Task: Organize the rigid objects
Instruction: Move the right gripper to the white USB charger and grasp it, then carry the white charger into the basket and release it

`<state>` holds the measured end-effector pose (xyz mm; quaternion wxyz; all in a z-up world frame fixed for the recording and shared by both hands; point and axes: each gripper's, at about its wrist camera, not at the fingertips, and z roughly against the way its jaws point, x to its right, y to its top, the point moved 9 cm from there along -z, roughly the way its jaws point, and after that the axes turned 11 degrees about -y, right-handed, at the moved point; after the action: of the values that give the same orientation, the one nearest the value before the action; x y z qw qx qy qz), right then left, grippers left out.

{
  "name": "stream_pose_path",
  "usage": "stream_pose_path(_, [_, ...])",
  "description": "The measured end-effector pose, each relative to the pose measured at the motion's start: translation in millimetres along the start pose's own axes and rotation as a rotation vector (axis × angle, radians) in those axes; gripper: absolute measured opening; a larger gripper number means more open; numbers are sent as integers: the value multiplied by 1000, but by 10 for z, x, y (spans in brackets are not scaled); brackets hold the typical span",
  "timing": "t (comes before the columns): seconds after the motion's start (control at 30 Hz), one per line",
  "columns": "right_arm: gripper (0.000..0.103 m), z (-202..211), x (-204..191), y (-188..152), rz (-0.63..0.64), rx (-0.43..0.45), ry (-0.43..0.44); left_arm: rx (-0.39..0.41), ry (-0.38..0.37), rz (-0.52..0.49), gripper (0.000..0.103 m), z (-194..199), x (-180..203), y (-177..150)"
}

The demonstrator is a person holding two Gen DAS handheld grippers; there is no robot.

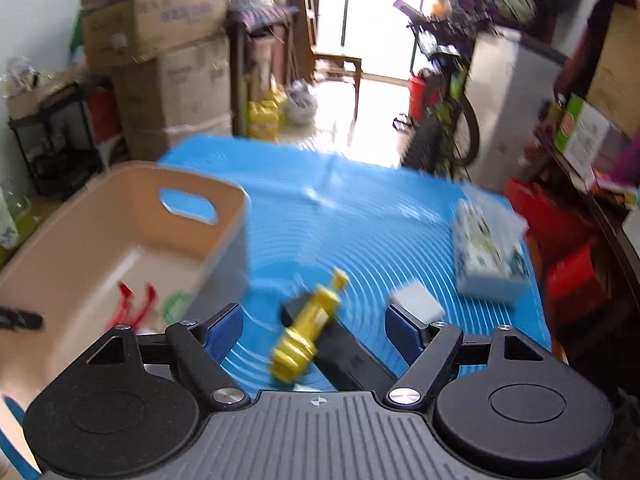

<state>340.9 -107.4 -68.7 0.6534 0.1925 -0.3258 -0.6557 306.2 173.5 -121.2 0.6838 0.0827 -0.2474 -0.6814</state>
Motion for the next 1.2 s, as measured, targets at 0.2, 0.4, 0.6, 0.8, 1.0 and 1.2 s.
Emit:
stream_pose_path(0.2, [82, -271, 74, -448, -84, -97, 3, 0, 0, 1, 11, 0, 0, 1])
stream_pose_path(0.4, [82, -402, -72, -664, -85, -136, 17, -1, 0, 1, 11, 0, -3, -1])
stream_pose_path(0.6, [81, -523, -176, -705, -79, -142, 0, -1, 0, 1, 11, 0, -3, -1])
stream_pose_path(0.8, [76, -665, -211, -678, -33, -117, -64, -1, 0, 1, 11, 0, -3, 0])
stream_pose_path(1.0, [51, -661, -273, -656, 38, -75, -95, -1, -1, 1, 11, 1, -3, -1])
stream_pose_path(1.2, [51, -598, -199, -680, 12, -35, -83, -1, 0, 1, 11, 0, -3, 0])
